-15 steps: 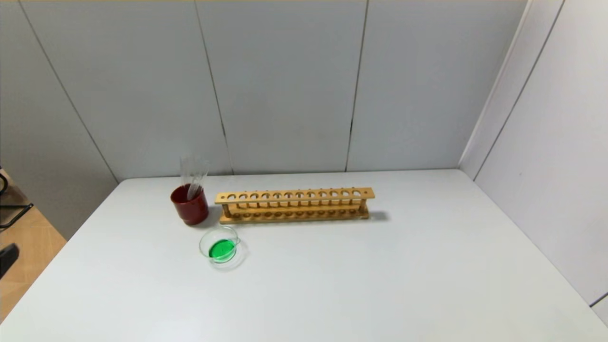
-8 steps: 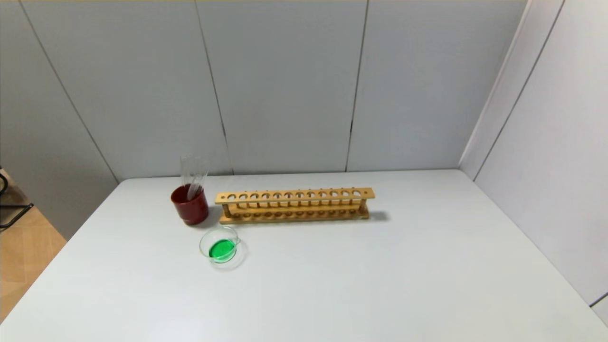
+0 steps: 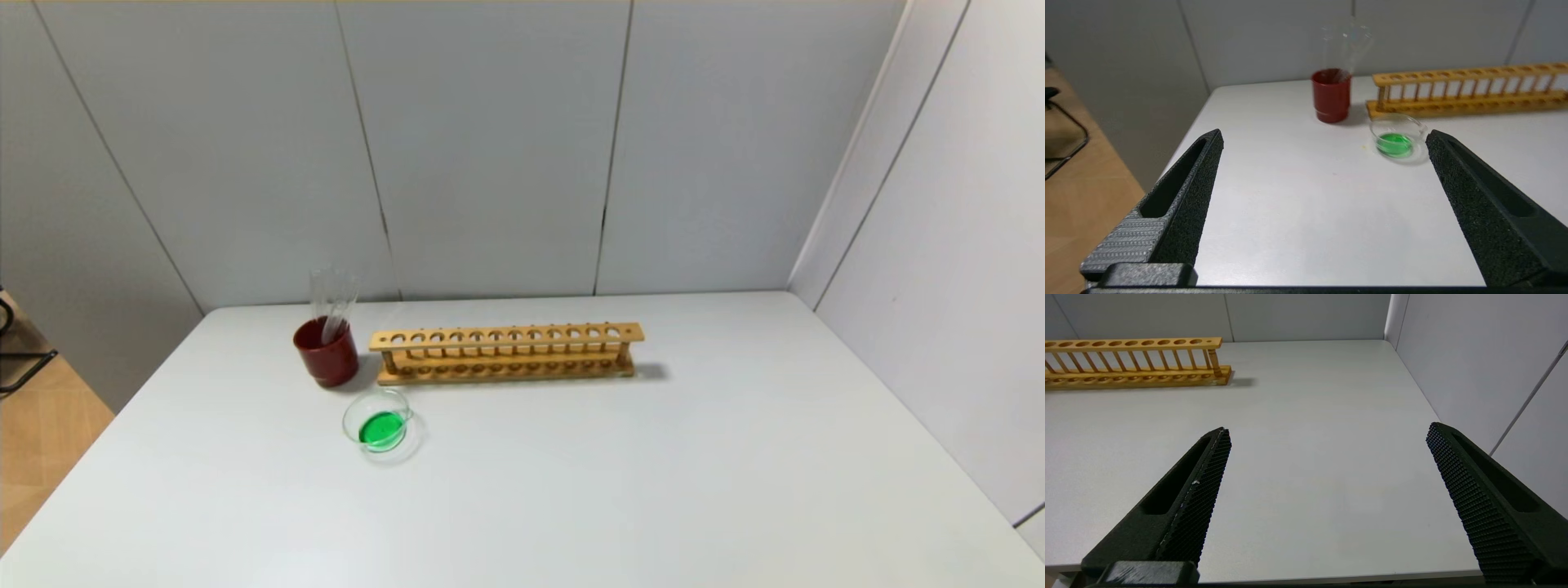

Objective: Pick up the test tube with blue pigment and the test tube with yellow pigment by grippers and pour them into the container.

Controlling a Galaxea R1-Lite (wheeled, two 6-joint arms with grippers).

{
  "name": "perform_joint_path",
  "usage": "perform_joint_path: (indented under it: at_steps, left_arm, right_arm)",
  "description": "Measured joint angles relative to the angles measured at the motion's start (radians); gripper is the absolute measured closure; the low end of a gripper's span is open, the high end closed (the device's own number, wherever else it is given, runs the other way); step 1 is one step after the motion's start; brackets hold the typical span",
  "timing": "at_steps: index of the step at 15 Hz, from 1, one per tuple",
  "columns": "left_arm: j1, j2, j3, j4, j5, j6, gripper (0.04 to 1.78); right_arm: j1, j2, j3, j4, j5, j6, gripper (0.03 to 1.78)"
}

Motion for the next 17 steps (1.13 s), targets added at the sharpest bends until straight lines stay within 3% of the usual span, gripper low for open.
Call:
perform_joint_path:
  at_steps: [3, 17]
  left_arm:
    - [0.0, -0.005, -0.005, 0.144, -0.052, 0.04, 0.07]
    - [0.0, -0.006, -0.005, 0.139, -0.048, 0.031, 0.07]
  right_arm:
    - [0.0, 0.0, 0.0, 0.0, 0.0, 0.0, 0.06]
    - [-0.002, 0.0, 0.0, 0.0, 0.0, -0.001, 0.06]
